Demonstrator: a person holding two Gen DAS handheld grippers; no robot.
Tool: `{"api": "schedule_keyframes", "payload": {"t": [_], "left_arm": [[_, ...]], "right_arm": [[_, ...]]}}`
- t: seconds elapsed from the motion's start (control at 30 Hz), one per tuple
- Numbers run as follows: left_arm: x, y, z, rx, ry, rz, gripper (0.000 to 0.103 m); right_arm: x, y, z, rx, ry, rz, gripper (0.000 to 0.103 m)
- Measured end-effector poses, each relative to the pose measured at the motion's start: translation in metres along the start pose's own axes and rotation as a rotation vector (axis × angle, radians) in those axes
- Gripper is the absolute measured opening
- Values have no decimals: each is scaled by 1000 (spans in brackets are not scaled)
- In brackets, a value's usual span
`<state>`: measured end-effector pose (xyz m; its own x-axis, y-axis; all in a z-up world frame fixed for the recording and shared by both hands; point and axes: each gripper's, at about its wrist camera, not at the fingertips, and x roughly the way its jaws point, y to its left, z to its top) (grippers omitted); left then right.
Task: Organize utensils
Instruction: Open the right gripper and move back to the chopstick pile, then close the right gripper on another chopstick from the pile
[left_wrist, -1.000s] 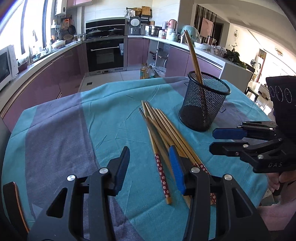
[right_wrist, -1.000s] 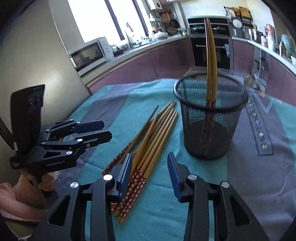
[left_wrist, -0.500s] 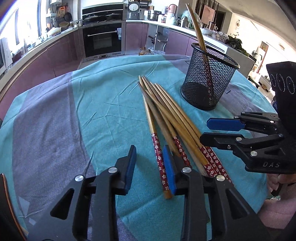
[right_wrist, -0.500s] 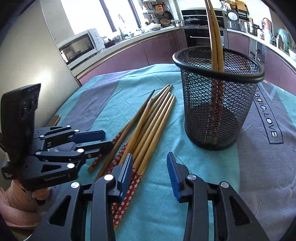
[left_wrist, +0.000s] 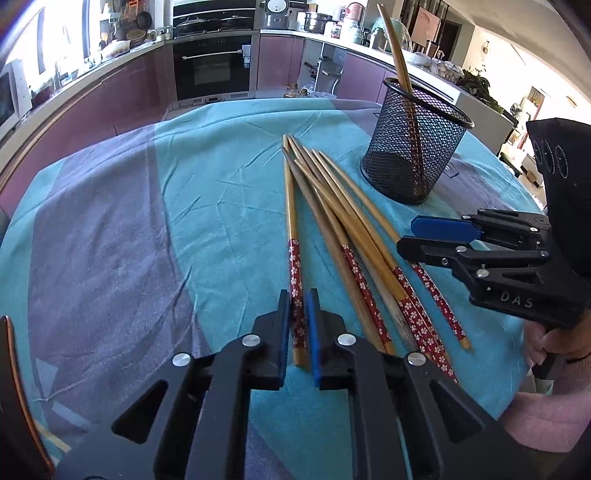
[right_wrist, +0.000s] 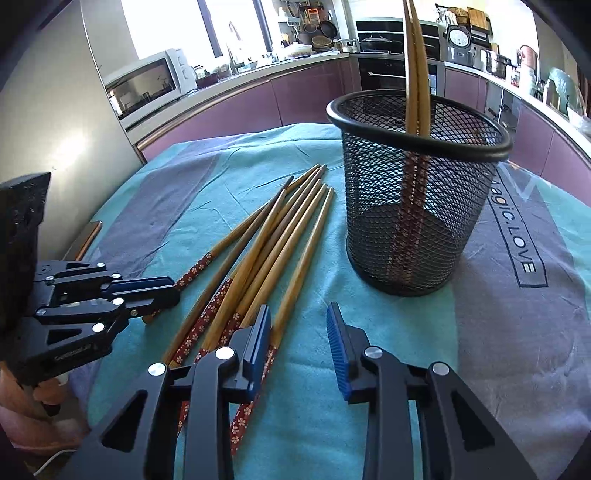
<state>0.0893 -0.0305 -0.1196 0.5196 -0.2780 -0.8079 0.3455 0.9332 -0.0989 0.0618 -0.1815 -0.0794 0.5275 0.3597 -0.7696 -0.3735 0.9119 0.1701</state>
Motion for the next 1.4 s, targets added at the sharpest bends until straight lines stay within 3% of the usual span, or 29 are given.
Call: {"api": "schedule_keyframes", "payload": {"t": [0.1,0.47,0.57,0.63,0.7,0.97,1.07,1.2,1.4], "left_arm": [[8,-3,9,29,-5,35,15],[44,2,56,39,12,49,15],[52,2,64,26,12,51,14],[54,3,68,9,10,46,8],[54,4,68,-12,8,44,8],[37,14,51,-97,-18,56,7],[25,16,39,-120,-25,21,7],[19,9,23,-117,-4,-27,7],[18,2,10,-77,12,-36,8]], "right_arm": [[3,2,3,1,-3,-8,30],[15,5,16,12,-18,-34,29],[18,3,19,28,-20,-35,25],[18,1,18,43,-20,-28,18],[18,-1,18,64,-18,-7,10],[5,-11,11,127,-48,50,6],[-4,-11,7,113,-61,79,6],[-7,-6,2,86,-42,117,6],[1,2,4,51,1,104,6]]}}
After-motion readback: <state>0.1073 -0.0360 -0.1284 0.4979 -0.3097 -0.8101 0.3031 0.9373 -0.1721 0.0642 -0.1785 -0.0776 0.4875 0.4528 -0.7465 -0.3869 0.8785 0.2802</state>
